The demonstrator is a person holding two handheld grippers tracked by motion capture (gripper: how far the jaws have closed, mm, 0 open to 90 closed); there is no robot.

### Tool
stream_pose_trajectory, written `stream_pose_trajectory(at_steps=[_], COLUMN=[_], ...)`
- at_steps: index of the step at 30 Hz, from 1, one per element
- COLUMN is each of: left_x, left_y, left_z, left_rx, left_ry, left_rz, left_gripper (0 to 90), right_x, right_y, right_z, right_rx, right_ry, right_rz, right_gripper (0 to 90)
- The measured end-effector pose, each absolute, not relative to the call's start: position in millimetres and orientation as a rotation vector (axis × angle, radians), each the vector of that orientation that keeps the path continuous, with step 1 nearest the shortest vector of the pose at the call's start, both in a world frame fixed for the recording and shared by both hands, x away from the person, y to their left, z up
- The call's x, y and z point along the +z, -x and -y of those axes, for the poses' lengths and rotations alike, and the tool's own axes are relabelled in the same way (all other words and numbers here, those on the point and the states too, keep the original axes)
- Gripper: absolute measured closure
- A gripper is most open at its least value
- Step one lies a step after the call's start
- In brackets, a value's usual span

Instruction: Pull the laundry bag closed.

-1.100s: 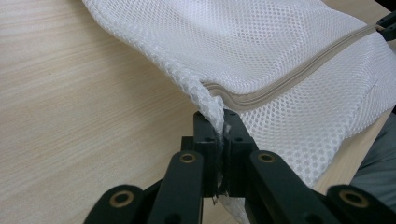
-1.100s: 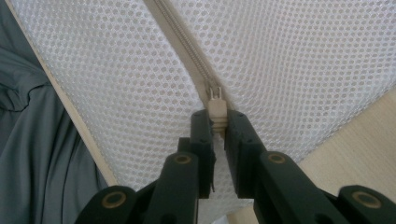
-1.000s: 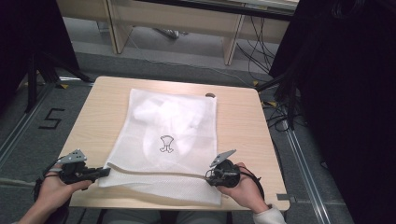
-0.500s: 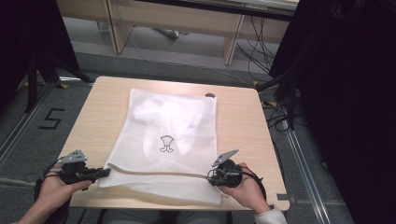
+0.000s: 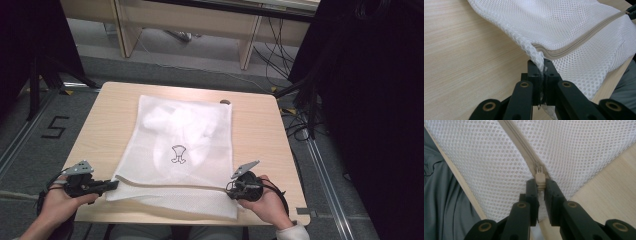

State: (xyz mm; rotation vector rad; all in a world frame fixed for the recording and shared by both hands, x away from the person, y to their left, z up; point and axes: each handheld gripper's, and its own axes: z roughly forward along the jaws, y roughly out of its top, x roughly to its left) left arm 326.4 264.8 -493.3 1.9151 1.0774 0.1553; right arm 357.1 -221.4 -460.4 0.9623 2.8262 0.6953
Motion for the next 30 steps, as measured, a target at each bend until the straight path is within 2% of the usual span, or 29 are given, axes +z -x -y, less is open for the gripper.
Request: stream_pose_trajectory(at_steps=[30], left_x=[-494.7], left_y=[-326.8], left_z=[-264.4], left_rx=[0.136], left_ry=[-1.930], left_rz=[-1.074], left_gripper=[85.6], right_x=[-468.8], right_y=[-357.6], right_z=[230.3], right_rx=[0.598], right_ry=[-0.992], right_rz=[-2.843], right_gripper=[82.4])
